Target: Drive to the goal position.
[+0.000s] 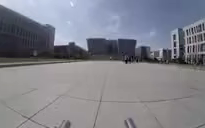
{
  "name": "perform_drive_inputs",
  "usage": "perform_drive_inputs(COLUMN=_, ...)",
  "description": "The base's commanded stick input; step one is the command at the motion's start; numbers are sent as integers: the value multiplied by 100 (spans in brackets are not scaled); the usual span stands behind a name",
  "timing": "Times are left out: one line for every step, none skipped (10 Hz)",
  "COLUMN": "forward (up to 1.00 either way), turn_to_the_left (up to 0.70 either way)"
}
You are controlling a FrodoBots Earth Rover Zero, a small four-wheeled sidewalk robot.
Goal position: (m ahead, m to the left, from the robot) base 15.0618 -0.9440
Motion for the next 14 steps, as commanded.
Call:
perform_drive_inputs(forward=85, turn_to_the_left=0)
perform_drive_inputs(forward=85, turn_to_the_left=0)
perform_drive_inputs(forward=85, turn_to_the_left=0)
perform_drive_inputs(forward=85, turn_to_the_left=0)
perform_drive_inputs(forward=85, turn_to_the_left=0)
perform_drive_inputs(forward=85, turn_to_the_left=0)
perform_drive_inputs(forward=85, turn_to_the_left=0)
perform_drive_inputs(forward=85, turn_to_the_left=0)
perform_drive_inputs(forward=85, turn_to_the_left=0)
perform_drive_inputs(forward=85, turn_to_the_left=0)
perform_drive_inputs(forward=85, turn_to_the_left=0)
perform_drive_inputs(forward=85, turn_to_the_left=0)
perform_drive_inputs(forward=85, turn_to_the_left=0)
perform_drive_inputs(forward=85, turn_to_the_left=0)
